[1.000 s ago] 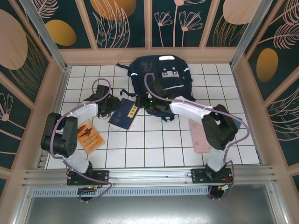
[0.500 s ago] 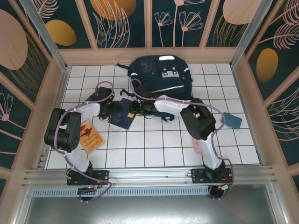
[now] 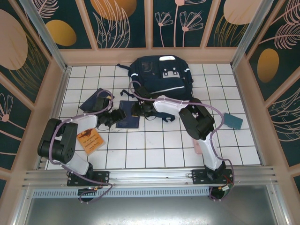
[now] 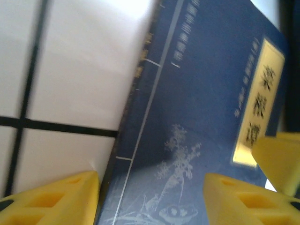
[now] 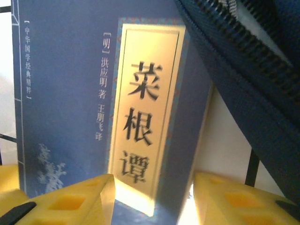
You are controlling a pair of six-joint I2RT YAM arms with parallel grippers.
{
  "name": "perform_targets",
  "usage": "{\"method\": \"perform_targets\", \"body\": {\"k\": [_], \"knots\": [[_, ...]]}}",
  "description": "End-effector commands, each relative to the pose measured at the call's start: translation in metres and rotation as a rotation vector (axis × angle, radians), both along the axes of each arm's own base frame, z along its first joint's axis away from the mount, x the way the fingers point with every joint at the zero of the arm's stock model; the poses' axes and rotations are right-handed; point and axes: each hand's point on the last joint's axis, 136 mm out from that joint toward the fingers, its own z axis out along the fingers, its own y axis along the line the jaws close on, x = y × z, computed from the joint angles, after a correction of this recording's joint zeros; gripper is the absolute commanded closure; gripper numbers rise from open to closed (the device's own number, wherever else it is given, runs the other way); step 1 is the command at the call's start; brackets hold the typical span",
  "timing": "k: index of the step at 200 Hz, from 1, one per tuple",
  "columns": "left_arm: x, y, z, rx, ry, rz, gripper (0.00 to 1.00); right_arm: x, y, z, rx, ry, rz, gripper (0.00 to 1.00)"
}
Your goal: Pack the student bag
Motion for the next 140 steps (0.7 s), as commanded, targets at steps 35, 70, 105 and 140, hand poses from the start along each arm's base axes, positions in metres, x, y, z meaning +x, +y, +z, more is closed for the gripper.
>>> {"method": "perform_targets", "body": {"k": [35, 70, 105, 140], "knots": [[-0.029, -0.027, -0.012, -0.075, 0.085, -0.057, 0.42, -0.005, 0.0, -0.013, -0.026, 0.029, 0.056, 0.54], [-0.03, -0.044, -0.01, -0.185, 0.09, -0.1, 0.49, -0.017, 0.011, -0.017, 0.045, 0.082, 0.116, 0.58], [-0.025, -0.059, 0.03, -0.295, 0.007, -0.145, 0.56, -0.018, 0.013, -0.017, 0.07, 0.099, 0.114, 0.62], [-0.024, -0.064, 0.069, -0.363, -0.072, -0.151, 0.57, -0.014, 0.014, -0.005, 0.104, 0.089, 0.104, 0.63]]}}
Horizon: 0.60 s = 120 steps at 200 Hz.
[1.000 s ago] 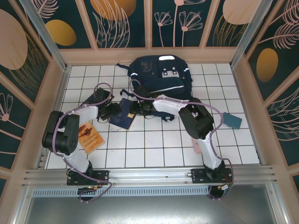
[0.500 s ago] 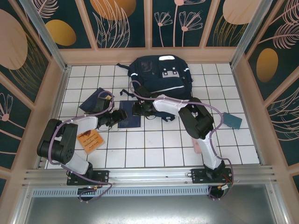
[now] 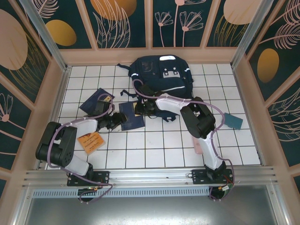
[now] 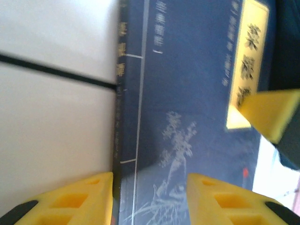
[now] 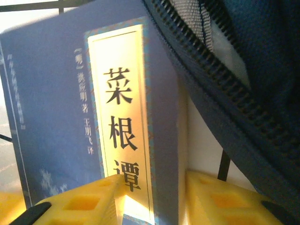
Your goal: Pack the student bag
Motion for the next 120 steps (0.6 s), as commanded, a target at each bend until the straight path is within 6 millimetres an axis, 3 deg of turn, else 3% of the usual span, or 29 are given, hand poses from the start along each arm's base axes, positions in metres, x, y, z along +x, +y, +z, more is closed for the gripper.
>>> {"method": "perform_targets", "body": {"k": [1, 22, 60, 84, 120], "knots": [[-0.002, -0.048, 0.062, -0.245, -0.116, -0.145, 0.57, -0.018, 0.023, -0.001, 0.088, 0.052, 0.068, 0.63], [-0.004, -0.049, 0.062, -0.265, -0.109, -0.135, 0.57, -0.018, 0.028, 0.007, 0.119, 0.055, 0.077, 0.63], [-0.003, -0.04, 0.039, -0.224, -0.04, -0.058, 0.55, -0.022, 0.03, 0.009, 0.136, 0.068, 0.086, 0.66], [-0.001, -0.034, 0.026, -0.182, -0.016, -0.024, 0.55, -0.022, 0.026, 0.008, 0.121, 0.057, 0.08, 0.76], [-0.004, -0.029, 0.009, -0.149, 0.023, -0.004, 0.57, -0.02, 0.026, 0.027, 0.114, 0.003, 0.088, 0.98]]}}
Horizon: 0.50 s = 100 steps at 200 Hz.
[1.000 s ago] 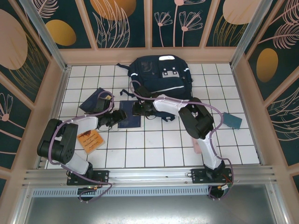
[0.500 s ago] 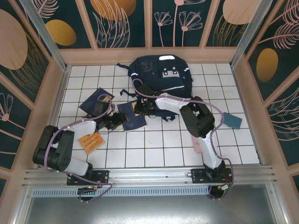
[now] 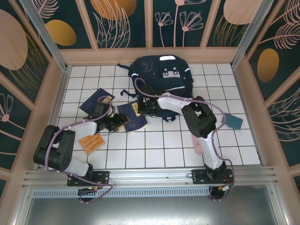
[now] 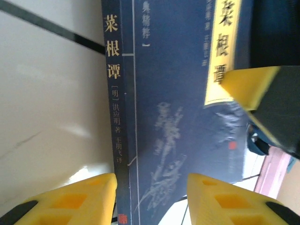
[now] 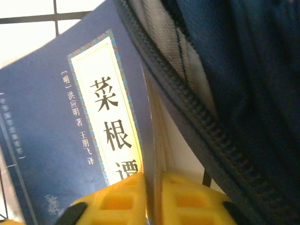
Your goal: Pack the student bag
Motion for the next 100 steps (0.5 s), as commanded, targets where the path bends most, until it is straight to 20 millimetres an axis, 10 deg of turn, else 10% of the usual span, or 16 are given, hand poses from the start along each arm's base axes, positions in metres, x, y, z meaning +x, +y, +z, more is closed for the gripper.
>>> {"method": "perform_targets", "body": {"k": [1, 46, 100], "knots": [[0.007, -0.019, 0.006, -0.052, -0.048, -0.04, 0.57, -0.025, 0.031, 0.024, 0.087, -0.009, 0.097, 0.99], [0.014, -0.004, 0.014, -0.013, -0.078, 0.008, 0.5, -0.023, 0.031, 0.067, 0.153, -0.095, 0.139, 1.0], [0.017, 0.0, 0.044, -0.123, -0.173, 0.037, 0.13, -0.025, 0.028, 0.139, 0.516, -0.034, 0.201, 1.0]]}}
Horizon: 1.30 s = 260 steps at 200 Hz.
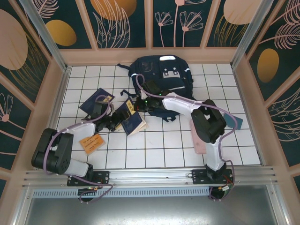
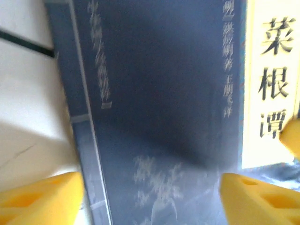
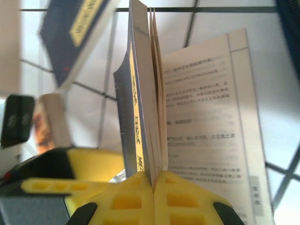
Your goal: Pack the student bag
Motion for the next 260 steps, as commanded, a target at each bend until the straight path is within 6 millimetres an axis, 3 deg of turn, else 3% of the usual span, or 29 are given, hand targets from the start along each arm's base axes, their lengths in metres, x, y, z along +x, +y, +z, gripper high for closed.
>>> {"method": "perform_targets", "body": {"k": [1, 38, 79, 103, 126, 142, 159, 179, 199, 227, 260], "knots": [[0.005, -0.006, 0.023, -0.091, -0.086, -0.004, 0.12, -0.001, 0.006, 0.066, 0.26, 0.004, 0.076, 1.0], [0.007, -0.013, 0.033, -0.157, -0.117, -0.015, 0.06, 0.003, -0.003, 0.08, 0.342, 0.037, 0.078, 1.0], [0.015, -0.025, 0.074, -0.284, -0.245, -0.049, 0.15, 0.007, -0.013, 0.071, 0.346, 0.08, 0.054, 1.0], [0.016, -0.028, 0.091, -0.322, -0.295, -0.061, 0.34, 0.011, -0.02, 0.067, 0.346, 0.093, 0.034, 1.0], [0.017, -0.027, 0.097, -0.32, -0.312, -0.056, 0.65, 0.013, -0.024, 0.065, 0.339, 0.087, 0.032, 1.0], [0.02, -0.023, 0.101, -0.295, -0.322, -0.033, 0.87, 0.014, -0.029, 0.068, 0.315, 0.031, 0.027, 0.81], [0.025, -0.014, 0.113, -0.243, -0.36, 0.014, 0.96, 0.022, -0.046, 0.074, 0.269, -0.052, -0.034, 0.53], [0.034, 0.0, 0.141, -0.18, -0.436, 0.08, 1.0, 0.025, -0.066, 0.088, 0.277, -0.106, -0.111, 0.31], [0.042, 0.007, 0.182, -0.189, -0.547, 0.134, 1.0, 0.017, -0.07, 0.099, 0.345, -0.105, -0.146, 0.19], [0.056, 0.008, 0.233, -0.295, -0.675, 0.201, 1.0, 0.003, -0.065, 0.132, 0.589, -0.058, -0.161, 0.06], [0.072, -0.004, 0.261, -0.418, -0.728, 0.229, 1.0, 0.003, -0.057, 0.167, 0.787, -0.029, -0.183, 0.02]]}}
